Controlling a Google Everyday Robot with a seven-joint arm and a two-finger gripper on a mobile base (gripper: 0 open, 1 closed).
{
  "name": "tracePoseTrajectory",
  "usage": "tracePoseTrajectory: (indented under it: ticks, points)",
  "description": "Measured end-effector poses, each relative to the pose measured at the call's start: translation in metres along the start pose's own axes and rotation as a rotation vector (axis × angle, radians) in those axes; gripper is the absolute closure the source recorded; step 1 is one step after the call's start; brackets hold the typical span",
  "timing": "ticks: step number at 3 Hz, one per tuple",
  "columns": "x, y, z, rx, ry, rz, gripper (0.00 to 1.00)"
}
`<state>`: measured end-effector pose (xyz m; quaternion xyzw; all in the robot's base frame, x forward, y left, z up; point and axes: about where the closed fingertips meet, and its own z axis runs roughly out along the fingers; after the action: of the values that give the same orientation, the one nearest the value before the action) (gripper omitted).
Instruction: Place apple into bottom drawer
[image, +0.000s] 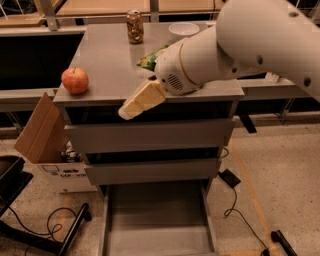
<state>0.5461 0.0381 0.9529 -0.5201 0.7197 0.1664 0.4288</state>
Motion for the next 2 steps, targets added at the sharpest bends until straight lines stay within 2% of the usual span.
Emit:
tracePoseTrajectory:
  ticks: [1, 2]
  points:
    - [-0.0202, -0.0101, 0.0016, 0.056, -0.060, -0.004, 0.00]
    - [-0.0193, -0.0105, 0.0006, 0.056, -0.056, -0.006, 0.00]
